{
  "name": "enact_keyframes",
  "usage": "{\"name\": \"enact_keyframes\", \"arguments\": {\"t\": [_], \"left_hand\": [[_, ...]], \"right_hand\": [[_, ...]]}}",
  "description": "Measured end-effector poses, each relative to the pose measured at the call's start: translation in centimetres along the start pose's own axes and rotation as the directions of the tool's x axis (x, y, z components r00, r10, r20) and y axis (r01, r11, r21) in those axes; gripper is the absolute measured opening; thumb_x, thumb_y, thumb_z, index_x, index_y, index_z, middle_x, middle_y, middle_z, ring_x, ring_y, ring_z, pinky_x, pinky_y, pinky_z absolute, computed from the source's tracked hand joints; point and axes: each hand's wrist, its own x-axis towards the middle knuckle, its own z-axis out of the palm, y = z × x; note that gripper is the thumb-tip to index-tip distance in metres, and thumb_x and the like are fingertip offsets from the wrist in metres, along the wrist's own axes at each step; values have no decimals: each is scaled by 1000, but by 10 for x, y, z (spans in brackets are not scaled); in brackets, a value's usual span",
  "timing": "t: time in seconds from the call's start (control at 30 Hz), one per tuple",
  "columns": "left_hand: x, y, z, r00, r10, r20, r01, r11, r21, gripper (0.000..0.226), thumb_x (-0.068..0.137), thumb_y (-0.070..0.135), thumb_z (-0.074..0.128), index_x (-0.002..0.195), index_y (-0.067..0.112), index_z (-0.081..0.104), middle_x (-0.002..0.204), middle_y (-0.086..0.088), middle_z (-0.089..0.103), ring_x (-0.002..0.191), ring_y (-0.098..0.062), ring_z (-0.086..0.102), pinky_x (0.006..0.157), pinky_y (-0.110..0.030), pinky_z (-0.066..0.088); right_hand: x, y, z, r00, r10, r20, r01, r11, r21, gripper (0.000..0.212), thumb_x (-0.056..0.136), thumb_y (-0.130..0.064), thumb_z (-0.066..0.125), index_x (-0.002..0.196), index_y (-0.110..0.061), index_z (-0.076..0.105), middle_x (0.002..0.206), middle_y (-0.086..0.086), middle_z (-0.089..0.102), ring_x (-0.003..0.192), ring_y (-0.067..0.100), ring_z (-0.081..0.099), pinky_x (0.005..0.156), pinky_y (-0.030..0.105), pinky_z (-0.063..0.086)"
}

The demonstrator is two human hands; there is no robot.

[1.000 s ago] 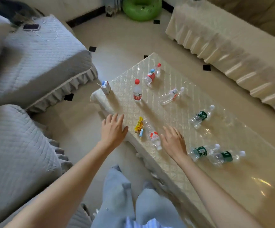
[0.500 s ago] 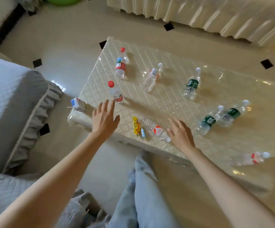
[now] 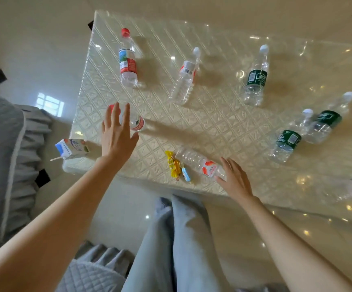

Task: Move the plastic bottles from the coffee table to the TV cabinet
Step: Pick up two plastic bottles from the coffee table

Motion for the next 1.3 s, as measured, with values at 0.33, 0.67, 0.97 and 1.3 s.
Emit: {"name": "enact_keyframes", "arguments": {"t": [0.33,0.67,0.97,1.3], "left_hand": [[46,-36,23,988,117,-102,-136,969,-208,67,82,7,66,141,11,35,146,-15,33,124,-36,38,100,-49,40],[43,-56,16,982,157,-107,-187,902,-389,66,79,0,69,138,10,41,118,-15,53,90,-11,47,80,-27,41],[41,-56,6,1000,-10,-3,6,828,-561,48,75,11,75,120,15,59,111,-2,63,92,-14,57,79,-13,37],[37,-60,34,991,-94,95,133,673,-727,57,63,14,83,114,26,61,115,7,62,102,-13,58,87,-32,47]], "right_hand": [[27,-9,47,996,92,13,-92,996,3,80,70,-20,78,140,-11,40,132,13,51,112,34,55,88,40,46],[7,-39,18,953,107,-283,-91,994,67,69,56,-26,83,120,-26,58,112,-3,65,92,26,58,63,29,48],[18,-110,-21,852,102,-514,20,974,227,64,54,-27,89,112,-18,63,105,-2,67,88,25,61,69,30,48],[45,-161,-4,913,103,-394,128,846,518,54,61,-41,80,110,-29,61,107,-11,62,99,11,57,82,15,40]]}}
